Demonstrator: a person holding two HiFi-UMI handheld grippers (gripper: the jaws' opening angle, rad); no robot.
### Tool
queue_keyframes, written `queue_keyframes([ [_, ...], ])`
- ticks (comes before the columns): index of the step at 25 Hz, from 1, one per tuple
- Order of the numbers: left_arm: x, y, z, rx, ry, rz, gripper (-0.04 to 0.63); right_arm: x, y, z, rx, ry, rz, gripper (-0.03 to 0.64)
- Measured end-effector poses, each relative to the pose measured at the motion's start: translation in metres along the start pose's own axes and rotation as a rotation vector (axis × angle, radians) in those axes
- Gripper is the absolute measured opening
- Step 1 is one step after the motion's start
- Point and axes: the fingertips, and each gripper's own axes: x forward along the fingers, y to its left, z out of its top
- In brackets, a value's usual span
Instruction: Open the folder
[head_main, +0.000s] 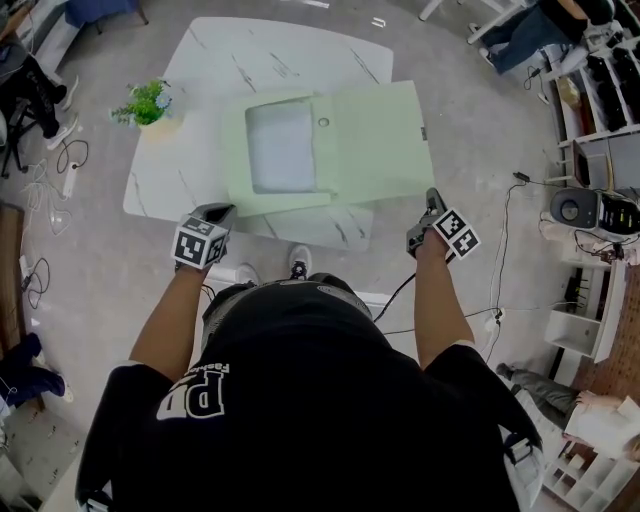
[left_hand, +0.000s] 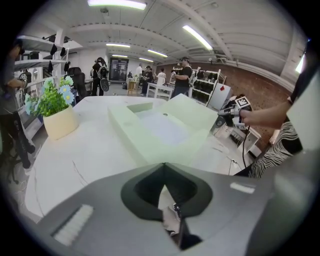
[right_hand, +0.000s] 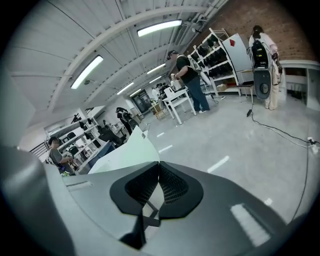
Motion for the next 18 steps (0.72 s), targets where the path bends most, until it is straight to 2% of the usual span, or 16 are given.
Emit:
queue_keyframes([
  [8,-0.001,0.004,0.001,-0.054,-0.004,0.005,0.055,0.037,-0.051,-0.039,0.037,0.135,-0.095,0.009],
  [18,0.0,0.005,0.002,-0.064,0.008,0.019,0.055,0.06,-0.071,-0.065,0.043,0.228,-0.148,0.017],
])
